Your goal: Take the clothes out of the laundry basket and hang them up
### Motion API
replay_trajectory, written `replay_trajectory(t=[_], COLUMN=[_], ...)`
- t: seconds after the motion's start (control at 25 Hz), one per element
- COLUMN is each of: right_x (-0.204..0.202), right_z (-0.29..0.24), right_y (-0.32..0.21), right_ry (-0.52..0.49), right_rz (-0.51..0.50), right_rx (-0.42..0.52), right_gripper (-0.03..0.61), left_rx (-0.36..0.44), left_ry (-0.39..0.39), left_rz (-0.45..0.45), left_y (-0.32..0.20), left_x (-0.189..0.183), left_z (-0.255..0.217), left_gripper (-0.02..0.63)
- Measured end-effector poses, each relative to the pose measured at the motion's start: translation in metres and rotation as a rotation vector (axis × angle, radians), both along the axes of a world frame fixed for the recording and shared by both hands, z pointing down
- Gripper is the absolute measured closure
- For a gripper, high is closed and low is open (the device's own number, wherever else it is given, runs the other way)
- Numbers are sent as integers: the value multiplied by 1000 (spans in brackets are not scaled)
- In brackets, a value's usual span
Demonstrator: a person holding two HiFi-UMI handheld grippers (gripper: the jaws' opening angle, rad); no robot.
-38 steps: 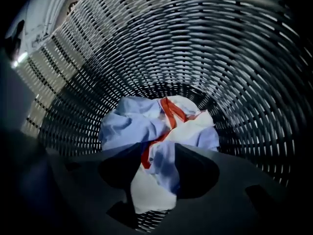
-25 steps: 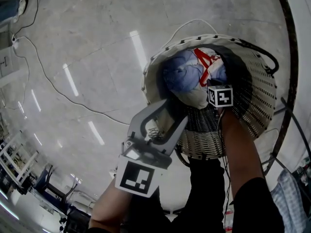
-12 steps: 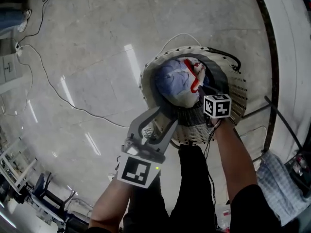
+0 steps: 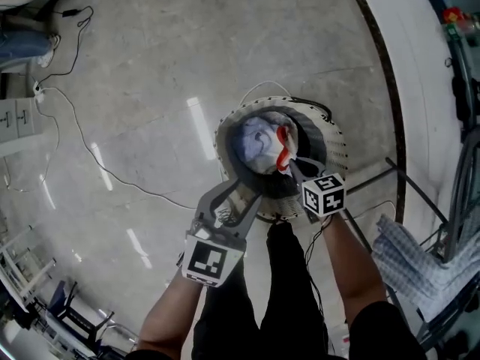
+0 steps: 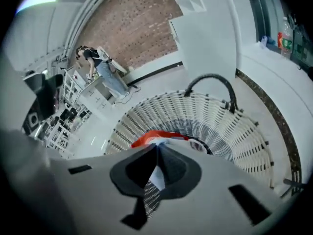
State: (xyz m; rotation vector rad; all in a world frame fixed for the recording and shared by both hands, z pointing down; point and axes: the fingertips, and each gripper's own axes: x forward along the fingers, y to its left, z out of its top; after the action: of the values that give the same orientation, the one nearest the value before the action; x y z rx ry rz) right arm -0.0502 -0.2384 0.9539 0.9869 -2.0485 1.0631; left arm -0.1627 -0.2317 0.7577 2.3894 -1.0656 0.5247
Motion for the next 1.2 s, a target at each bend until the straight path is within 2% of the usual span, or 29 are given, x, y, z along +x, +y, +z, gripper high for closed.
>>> replay_trajectory(t=[0.44, 0.72, 1.2], right_x=[-19, -32, -21], right_z=[-163, -262, -471], right_y=[-10, -14, -9], right_ry=[-121, -181, -297], right_rz=[-57, -57, -121], right_rx=[173, 262, 483], right_gripper=[560, 561, 560], left_rx=[35, 53, 57], left_ry=[-4, -22, -61], left_rz=[19, 22, 83], left_y=[-6, -12, -8], left_x=[4, -9, 8], left_z=[-65, -116, -175], left_gripper=[443, 443, 445])
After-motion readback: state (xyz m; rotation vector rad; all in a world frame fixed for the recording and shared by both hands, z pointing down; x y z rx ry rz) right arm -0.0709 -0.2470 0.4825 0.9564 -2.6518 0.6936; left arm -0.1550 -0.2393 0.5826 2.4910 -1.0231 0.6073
